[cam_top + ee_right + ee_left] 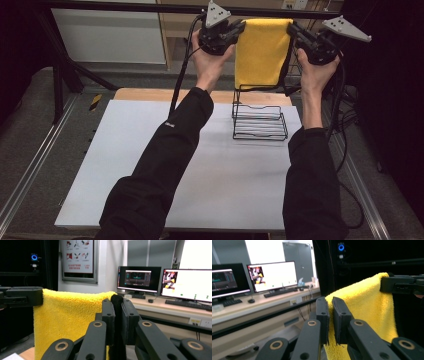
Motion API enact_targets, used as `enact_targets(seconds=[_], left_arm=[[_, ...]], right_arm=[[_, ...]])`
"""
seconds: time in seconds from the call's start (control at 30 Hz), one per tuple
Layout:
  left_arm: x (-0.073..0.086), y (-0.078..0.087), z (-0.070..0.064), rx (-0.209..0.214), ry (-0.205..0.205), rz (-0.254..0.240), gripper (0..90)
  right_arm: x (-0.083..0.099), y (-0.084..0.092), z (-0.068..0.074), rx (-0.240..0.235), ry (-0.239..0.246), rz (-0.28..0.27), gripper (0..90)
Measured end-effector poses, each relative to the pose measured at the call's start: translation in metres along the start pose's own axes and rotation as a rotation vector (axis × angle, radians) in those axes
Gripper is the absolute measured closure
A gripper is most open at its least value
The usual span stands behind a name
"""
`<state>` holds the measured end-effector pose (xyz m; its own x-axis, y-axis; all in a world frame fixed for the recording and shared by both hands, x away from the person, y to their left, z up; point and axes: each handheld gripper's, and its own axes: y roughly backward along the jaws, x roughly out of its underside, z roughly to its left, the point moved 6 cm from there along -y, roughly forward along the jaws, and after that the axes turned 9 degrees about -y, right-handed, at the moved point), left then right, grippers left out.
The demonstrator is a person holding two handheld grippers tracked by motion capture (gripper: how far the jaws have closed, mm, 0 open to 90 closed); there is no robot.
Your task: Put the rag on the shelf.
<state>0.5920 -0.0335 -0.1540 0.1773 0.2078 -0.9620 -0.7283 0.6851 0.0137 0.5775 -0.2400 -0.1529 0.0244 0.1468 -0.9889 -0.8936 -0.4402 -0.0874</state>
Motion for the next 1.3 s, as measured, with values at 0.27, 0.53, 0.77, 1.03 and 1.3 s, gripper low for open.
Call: enact_targets(seconds=[0.27,0.53,0.77,1.03,1.3], left_arm=[[0.015,-0.010,-0.025,0.047,-0.015,0.017,83.7],[0.034,-0.015,-0.041,0.064,-0.027,0.054,83.7],[0.048,-0.018,-0.038,0.047,-0.043,0.096,83.7],[0.044,-0.009,-0.041,0.087,-0.017,0.059,83.6],[0.034,-0.004,-0.060,0.138,-0.044,0.028,83.6]], right_arm=[[0.023,0.017,-0.020,0.028,-0.025,0.039,83.0],[0.045,0.028,-0.032,0.044,-0.045,0.098,82.9],[0.066,0.023,-0.034,0.036,-0.057,0.157,82.9],[0.061,0.026,-0.032,0.015,-0.070,0.118,82.9],[0.049,0.047,-0.037,0.022,-0.058,0.100,82.8]])
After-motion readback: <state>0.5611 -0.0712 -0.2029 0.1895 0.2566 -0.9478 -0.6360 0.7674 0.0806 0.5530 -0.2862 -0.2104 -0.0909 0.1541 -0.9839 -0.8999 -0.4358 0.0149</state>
